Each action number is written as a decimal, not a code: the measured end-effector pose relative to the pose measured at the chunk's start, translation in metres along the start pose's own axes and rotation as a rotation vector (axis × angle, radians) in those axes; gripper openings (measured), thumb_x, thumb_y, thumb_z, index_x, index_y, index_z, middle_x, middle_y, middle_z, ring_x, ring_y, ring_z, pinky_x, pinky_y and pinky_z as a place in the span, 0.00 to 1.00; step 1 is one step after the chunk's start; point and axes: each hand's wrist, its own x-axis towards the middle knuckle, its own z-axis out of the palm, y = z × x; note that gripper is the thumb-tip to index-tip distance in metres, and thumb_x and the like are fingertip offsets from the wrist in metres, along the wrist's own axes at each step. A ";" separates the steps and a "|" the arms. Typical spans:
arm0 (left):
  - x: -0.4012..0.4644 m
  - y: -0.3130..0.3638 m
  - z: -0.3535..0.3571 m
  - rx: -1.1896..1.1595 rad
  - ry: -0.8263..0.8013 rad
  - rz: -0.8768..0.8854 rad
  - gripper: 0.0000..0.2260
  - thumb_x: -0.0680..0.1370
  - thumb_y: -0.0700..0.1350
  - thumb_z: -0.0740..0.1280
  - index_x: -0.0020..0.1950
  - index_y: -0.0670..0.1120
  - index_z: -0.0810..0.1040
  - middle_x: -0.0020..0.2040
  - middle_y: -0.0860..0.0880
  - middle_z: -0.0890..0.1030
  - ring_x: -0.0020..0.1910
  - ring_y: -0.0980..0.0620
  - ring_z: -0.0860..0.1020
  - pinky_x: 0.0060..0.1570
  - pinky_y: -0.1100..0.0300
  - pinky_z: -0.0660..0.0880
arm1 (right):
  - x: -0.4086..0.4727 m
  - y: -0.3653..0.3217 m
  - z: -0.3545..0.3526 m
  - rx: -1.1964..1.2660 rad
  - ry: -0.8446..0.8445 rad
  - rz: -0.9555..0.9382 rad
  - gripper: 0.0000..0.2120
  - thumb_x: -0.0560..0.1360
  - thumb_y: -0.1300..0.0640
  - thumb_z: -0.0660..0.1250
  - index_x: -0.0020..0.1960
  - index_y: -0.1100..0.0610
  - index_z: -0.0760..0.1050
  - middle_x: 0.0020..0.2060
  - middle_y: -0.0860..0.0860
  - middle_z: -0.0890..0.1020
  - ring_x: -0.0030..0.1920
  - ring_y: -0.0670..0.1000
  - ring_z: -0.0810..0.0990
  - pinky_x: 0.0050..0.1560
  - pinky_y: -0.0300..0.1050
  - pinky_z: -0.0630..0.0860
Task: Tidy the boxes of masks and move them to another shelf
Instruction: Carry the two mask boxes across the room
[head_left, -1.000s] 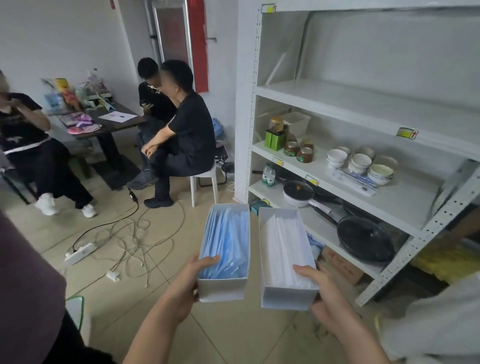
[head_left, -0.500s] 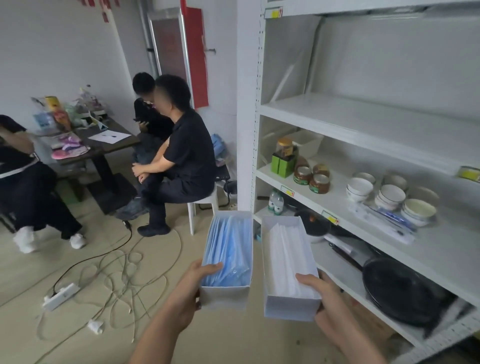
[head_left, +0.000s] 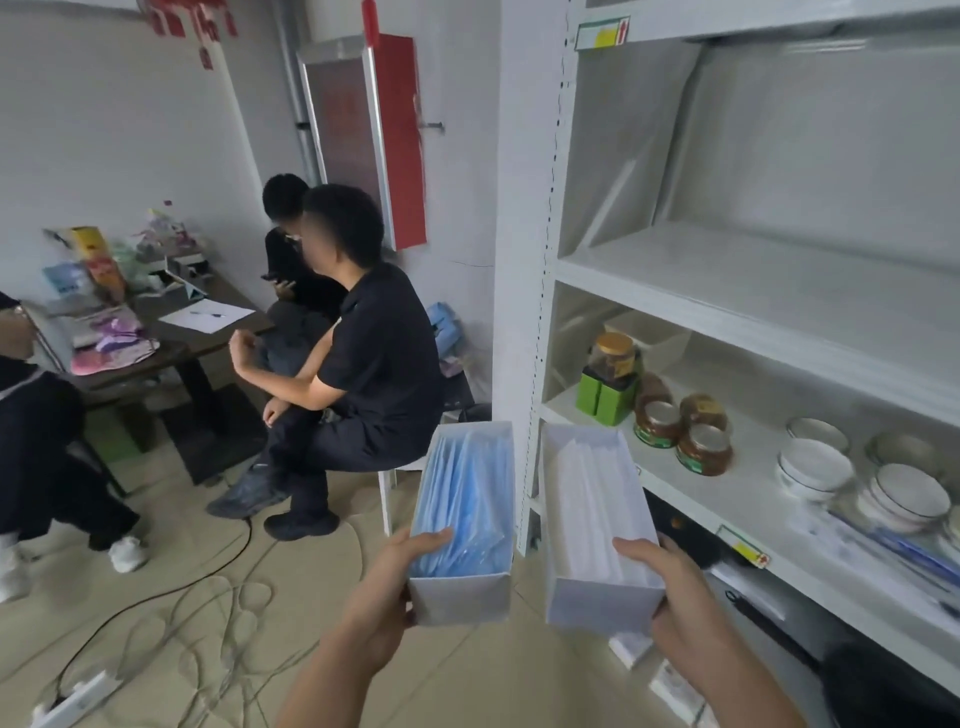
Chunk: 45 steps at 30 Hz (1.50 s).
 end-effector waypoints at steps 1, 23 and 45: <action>0.017 0.010 -0.002 0.000 -0.007 0.003 0.31 0.63 0.57 0.78 0.65 0.52 0.79 0.56 0.47 0.87 0.55 0.45 0.85 0.50 0.50 0.79 | 0.014 -0.006 0.007 0.008 0.012 -0.013 0.13 0.66 0.59 0.76 0.50 0.52 0.81 0.44 0.50 0.86 0.48 0.57 0.82 0.44 0.51 0.75; 0.302 0.221 0.104 0.061 -0.305 0.074 0.29 0.67 0.53 0.78 0.67 0.49 0.79 0.60 0.44 0.85 0.53 0.44 0.85 0.48 0.50 0.79 | 0.236 -0.192 0.030 0.186 0.082 -0.251 0.25 0.65 0.61 0.73 0.62 0.60 0.79 0.53 0.57 0.84 0.50 0.59 0.85 0.44 0.51 0.81; 0.487 0.372 0.288 0.310 -0.720 0.256 0.21 0.73 0.51 0.76 0.65 0.51 0.80 0.57 0.47 0.86 0.52 0.48 0.86 0.54 0.50 0.78 | 0.386 -0.345 -0.002 0.045 0.430 -0.437 0.21 0.75 0.52 0.70 0.66 0.56 0.74 0.58 0.57 0.83 0.58 0.60 0.82 0.61 0.59 0.78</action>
